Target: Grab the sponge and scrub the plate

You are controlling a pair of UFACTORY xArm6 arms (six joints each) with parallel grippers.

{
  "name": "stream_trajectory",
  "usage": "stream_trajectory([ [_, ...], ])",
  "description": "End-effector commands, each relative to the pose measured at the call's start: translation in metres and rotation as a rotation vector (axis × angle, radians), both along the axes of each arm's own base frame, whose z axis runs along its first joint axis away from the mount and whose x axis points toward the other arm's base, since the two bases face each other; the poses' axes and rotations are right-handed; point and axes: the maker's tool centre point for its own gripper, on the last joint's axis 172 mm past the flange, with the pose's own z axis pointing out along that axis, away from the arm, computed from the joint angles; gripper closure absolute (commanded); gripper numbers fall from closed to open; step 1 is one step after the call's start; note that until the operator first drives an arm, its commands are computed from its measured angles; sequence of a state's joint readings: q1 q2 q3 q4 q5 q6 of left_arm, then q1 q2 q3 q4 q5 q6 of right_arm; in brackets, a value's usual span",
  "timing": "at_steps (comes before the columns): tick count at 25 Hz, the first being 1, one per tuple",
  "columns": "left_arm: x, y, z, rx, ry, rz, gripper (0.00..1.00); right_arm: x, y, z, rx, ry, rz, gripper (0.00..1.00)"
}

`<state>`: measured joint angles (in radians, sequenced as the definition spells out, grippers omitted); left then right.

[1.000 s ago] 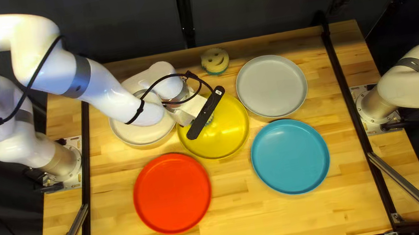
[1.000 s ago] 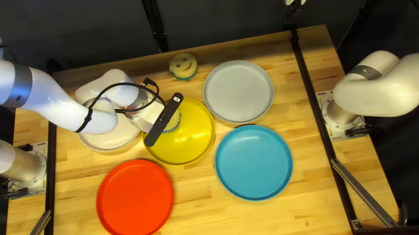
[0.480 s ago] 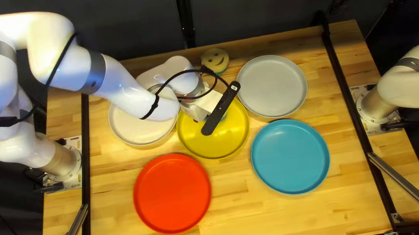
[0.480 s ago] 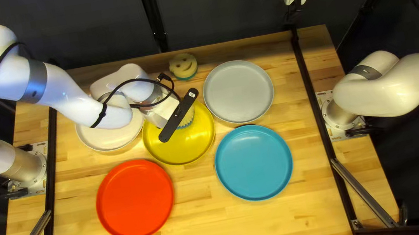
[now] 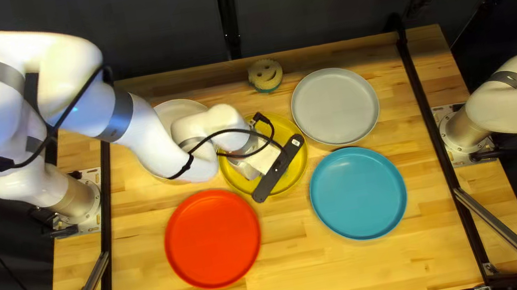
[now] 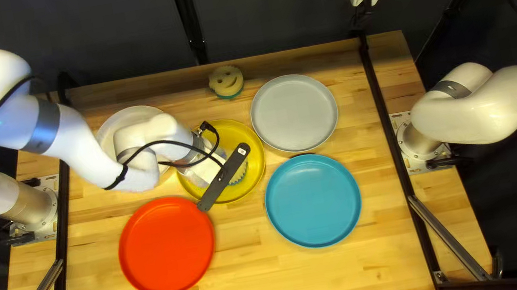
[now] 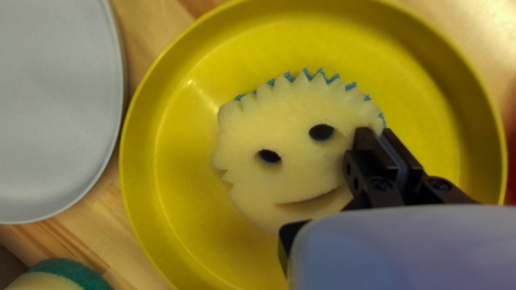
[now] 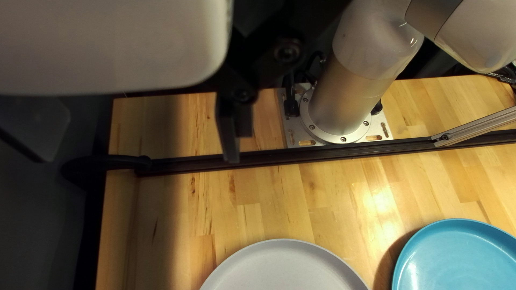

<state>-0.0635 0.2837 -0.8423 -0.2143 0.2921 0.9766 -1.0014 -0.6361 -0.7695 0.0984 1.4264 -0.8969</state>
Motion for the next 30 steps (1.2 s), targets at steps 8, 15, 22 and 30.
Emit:
stream_trajectory([
  [8, 0.029, 0.052, 0.010, 0.003, 0.010, 0.012, 1.00, 0.000, 0.000, 0.000, 0.000, 0.000, 0.000, 0.00],
  [15, 0.034, 0.047, 0.014, 0.012, 0.016, -0.001, 1.00, 0.000, 0.000, 0.000, 0.000, 0.000, 0.000, 0.00],
  [22, 0.013, 0.016, 0.005, 0.023, 0.026, -0.019, 1.00, 0.000, 0.000, 0.000, 0.000, 0.000, 0.000, 0.00],
  [30, -0.015, -0.006, 0.001, 0.037, 0.041, -0.023, 1.00, 0.000, 0.000, 0.000, 0.000, 0.000, 0.000, 0.00],
])
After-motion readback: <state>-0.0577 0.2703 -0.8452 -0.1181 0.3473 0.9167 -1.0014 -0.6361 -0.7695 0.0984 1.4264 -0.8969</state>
